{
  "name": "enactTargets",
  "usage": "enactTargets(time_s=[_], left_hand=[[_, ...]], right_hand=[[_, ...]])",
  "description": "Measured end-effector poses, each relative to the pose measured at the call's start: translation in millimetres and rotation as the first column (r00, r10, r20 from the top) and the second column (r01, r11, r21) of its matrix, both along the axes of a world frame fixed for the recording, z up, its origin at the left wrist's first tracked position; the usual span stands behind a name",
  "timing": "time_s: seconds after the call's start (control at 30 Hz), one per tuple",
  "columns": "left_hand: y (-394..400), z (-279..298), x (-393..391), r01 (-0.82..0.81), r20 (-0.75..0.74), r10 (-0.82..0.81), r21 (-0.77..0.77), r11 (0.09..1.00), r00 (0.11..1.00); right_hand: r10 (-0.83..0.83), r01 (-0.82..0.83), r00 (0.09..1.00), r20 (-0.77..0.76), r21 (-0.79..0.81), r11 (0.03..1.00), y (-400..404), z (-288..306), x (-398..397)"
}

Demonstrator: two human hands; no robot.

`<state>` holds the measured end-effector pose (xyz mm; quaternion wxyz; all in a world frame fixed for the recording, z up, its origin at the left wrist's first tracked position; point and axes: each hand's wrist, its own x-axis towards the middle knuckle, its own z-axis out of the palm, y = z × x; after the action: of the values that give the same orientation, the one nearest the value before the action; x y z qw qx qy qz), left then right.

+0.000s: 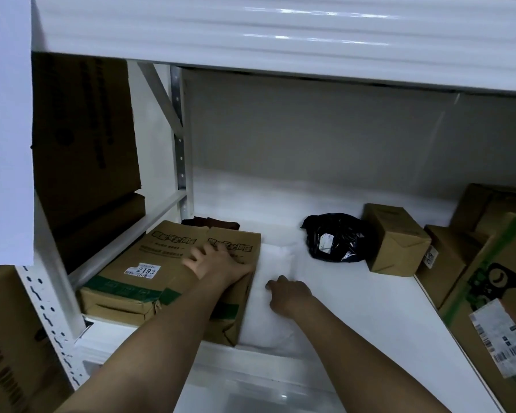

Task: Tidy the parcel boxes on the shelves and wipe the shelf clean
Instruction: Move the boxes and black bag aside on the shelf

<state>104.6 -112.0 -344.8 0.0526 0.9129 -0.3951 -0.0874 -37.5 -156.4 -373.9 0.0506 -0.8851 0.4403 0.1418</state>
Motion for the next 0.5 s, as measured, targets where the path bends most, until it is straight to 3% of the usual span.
enactTargets(time_s=[0.3, 0.5], left_hand=[[3, -9, 1, 0.023, 0.005, -0.023, 0.011, 1.0, 1.0], [1, -14, -9, 0.095, 0.121, -0.107, 0.099, 0.991, 0.987]], right_hand=[[-0.002, 0.002, 1.0, -0.008, 0.017, 1.0, 2, -1, 0], [-0.001, 0.001, 1.0, -0.01, 0.009, 1.0, 4, -3, -2]])
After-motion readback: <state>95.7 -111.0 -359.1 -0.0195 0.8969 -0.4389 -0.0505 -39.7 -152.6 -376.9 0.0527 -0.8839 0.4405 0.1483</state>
